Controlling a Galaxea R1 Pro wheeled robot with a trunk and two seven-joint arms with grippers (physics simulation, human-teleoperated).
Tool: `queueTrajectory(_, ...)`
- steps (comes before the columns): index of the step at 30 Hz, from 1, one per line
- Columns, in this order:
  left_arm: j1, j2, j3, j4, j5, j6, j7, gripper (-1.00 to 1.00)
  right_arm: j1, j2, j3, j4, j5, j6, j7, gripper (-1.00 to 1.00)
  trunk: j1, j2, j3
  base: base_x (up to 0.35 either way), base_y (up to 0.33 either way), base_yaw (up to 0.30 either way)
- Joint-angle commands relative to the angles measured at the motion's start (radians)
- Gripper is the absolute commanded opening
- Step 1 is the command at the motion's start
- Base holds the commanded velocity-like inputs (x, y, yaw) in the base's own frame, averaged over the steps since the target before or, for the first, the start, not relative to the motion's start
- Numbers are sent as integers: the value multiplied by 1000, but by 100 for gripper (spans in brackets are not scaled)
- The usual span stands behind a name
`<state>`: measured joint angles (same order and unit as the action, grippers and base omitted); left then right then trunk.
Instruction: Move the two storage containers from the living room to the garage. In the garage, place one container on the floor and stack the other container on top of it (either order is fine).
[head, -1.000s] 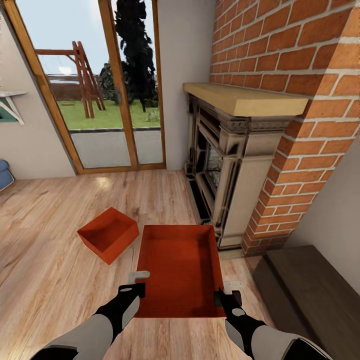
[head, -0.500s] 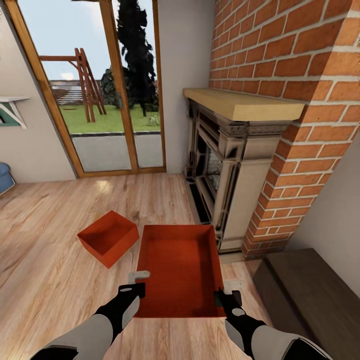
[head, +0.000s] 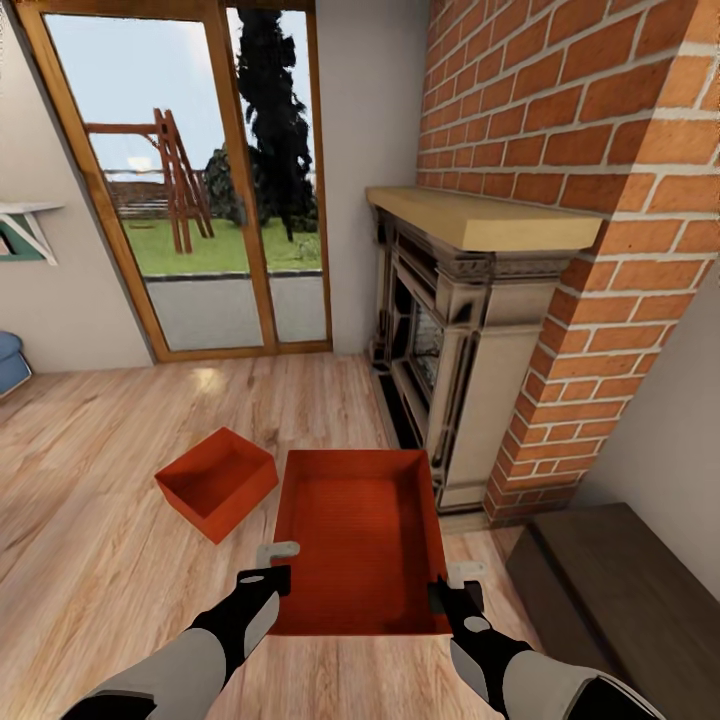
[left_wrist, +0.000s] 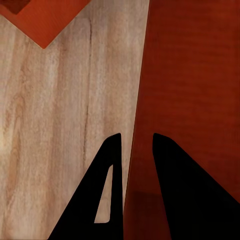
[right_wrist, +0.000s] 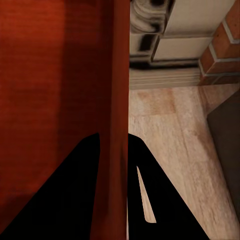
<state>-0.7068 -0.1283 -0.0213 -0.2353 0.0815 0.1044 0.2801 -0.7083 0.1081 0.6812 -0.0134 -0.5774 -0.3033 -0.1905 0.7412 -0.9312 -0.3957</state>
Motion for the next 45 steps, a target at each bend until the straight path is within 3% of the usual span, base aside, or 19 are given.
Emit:
queueTrajectory(1, 0, -1, 23, -6, -16, 6, 8, -100, 0, 1, -17, 1, -9, 0, -1, -100, 0, -1, 1, 0, 0, 0)
queueTrajectory(45, -1, -1, 23, -7, -16, 6, 8, -100, 0, 1, -17, 1, -9, 0, -1, -100, 0, -1, 69, 0, 0, 0)
